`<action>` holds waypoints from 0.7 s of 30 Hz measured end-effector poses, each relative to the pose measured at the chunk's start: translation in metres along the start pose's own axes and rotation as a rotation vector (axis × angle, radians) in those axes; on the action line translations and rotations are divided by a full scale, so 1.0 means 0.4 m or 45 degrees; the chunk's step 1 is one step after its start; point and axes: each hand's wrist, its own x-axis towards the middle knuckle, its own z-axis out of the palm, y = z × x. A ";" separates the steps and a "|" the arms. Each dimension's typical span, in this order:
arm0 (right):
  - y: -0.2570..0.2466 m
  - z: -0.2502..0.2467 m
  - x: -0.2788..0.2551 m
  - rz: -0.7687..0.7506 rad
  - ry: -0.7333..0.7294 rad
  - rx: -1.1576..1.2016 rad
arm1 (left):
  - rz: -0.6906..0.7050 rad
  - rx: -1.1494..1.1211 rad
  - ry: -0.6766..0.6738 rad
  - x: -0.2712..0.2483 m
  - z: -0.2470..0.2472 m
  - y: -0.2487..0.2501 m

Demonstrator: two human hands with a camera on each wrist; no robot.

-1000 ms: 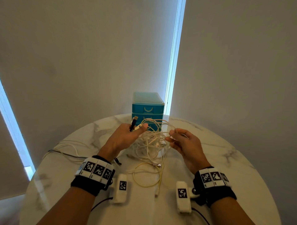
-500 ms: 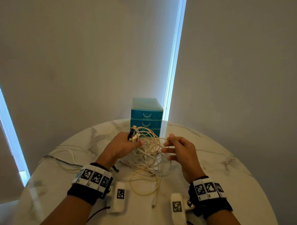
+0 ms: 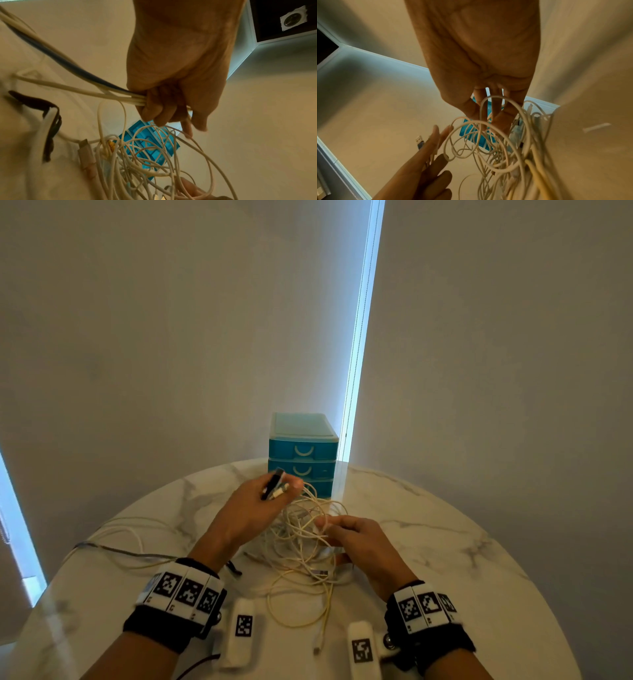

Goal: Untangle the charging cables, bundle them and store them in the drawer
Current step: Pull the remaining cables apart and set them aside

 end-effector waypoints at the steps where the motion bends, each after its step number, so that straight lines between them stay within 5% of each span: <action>1: 0.000 0.001 -0.001 0.006 -0.013 0.010 | -0.003 0.073 -0.077 0.001 0.004 -0.011; 4: -0.004 0.001 -0.003 -0.036 0.007 0.037 | -0.092 0.176 -0.150 0.004 0.012 -0.034; 9: -0.017 -0.014 -0.003 -0.194 0.168 0.171 | -0.233 0.090 -0.039 0.006 -0.004 -0.033; 21: -0.054 -0.037 -0.010 -0.408 0.206 0.715 | -0.146 -0.155 0.333 0.013 -0.014 -0.036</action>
